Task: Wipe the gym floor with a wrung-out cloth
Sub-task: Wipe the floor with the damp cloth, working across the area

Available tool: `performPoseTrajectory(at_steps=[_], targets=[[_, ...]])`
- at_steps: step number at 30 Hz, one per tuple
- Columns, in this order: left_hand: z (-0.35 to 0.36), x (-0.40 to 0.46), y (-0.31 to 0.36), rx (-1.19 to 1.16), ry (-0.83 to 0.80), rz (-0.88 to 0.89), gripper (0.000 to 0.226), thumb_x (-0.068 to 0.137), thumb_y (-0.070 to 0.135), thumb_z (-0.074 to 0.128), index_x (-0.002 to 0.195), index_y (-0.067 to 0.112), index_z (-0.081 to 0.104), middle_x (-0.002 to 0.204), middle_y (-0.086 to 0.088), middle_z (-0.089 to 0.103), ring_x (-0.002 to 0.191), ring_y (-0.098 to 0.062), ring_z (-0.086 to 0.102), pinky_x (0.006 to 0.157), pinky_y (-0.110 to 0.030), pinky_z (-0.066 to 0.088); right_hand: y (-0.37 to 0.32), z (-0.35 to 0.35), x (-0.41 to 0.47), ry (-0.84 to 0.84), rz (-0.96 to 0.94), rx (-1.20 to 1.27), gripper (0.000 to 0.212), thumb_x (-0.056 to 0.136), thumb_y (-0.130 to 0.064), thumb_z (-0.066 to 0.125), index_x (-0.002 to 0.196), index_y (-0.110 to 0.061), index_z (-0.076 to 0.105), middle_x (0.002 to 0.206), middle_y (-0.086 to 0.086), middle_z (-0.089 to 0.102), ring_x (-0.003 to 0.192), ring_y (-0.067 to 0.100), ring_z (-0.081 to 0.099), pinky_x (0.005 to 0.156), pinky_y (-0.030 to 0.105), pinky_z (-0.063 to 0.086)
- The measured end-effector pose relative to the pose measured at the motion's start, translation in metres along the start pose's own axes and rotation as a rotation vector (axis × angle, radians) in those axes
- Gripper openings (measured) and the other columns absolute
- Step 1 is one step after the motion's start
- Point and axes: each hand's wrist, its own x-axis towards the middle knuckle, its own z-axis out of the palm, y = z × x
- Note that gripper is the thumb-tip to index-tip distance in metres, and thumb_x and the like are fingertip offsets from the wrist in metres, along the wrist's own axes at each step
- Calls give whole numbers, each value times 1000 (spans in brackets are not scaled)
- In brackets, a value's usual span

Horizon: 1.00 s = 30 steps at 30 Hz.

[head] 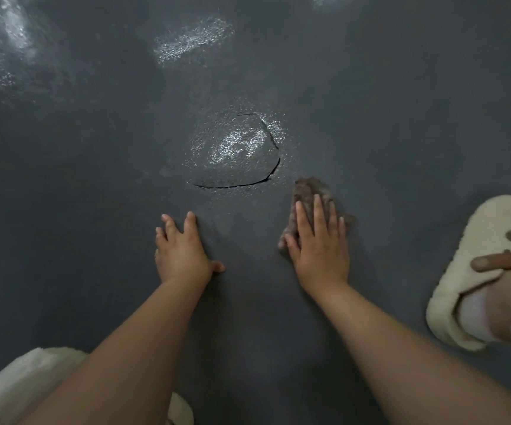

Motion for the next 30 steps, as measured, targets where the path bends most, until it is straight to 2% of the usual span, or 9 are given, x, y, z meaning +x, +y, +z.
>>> performPoseTrajectory(at_steps=[2, 7, 12, 16, 18, 21, 25, 28, 30], targets=[[0, 0, 1, -4, 2, 2, 111, 65, 34, 85, 149, 25, 13, 158, -12, -5, 145, -33, 2, 113, -46, 22, 20, -6, 23, 46, 106, 27, 61, 89, -43, 33, 138, -9, 47, 144, 24, 39, 132, 44, 38, 104, 56, 33], [1, 3, 0, 31, 17, 10, 110, 63, 35, 86, 148, 23, 17, 157, -15, 0, 144, -35, 6, 115, -43, 18, 48, -22, 55, 61, 471, 113, 56, 99, -36, 35, 149, -14, 24, 157, 18, 11, 143, 39, 12, 115, 49, 11], [1, 4, 1, 54, 17, 7, 110, 62, 38, 86, 147, 24, 17, 157, -16, 1, 144, -36, 9, 117, -40, 15, -22, -9, 39, 95, 545, 178, 57, 88, -34, 40, 137, -5, 47, 145, 27, 36, 129, 52, 35, 103, 61, 30], [-2, 3, -8, 93, -13, 64, 112, 67, 47, 80, 150, 29, 8, 158, -10, -4, 144, -32, 7, 116, -39, 16, -93, -4, 18, -52, 352, 166, 61, 83, -38, 36, 134, -8, 52, 141, 23, 44, 125, 49, 43, 97, 62, 36], [-3, 1, -17, 73, -15, 115, 101, 76, 46, 73, 150, 32, 6, 159, -7, -5, 144, -30, 6, 114, -38, 20, -122, 3, 8, -119, 213, 145, 63, 81, -40, 35, 134, -11, 53, 141, 20, 46, 128, 45, 40, 97, 62, 37], [-12, 6, -37, 31, -14, 217, 79, 88, 28, 59, 151, 30, 12, 159, -2, 2, 142, -27, 13, 112, -32, 24, -146, 16, -10, -167, -31, 93, 64, 80, -43, 33, 134, -16, 53, 141, 15, 47, 129, 39, 31, 102, 58, 34], [-30, 10, -69, -5, -22, 237, 82, 80, 0, 52, 150, 23, 18, 158, 5, 14, 141, -21, 18, 112, -31, 25, -144, 28, -36, -179, -369, 9, 65, 79, -48, 33, 133, -18, 53, 142, 11, 47, 130, 37, 31, 106, 54, 18], [-36, 6, -89, -28, 36, 130, 81, 83, 0, 52, 150, 27, 16, 158, 5, 10, 142, -23, 14, 111, -34, 25, -131, 24, -26, -207, -528, -72, 67, 77, -53, 32, 129, -21, 58, 140, 10, 50, 128, 38, 43, 106, 55, 31], [-37, 3, -101, 6, 6, 71, 85, 85, 13, 63, 151, 30, 11, 159, 5, 2, 143, -24, 8, 111, -37, 25, -121, 17, -7, -239, -677, -127, 67, 77, -56, 30, 126, -22, 61, 137, 8, 53, 123, 36, 51, 98, 57, 39]])
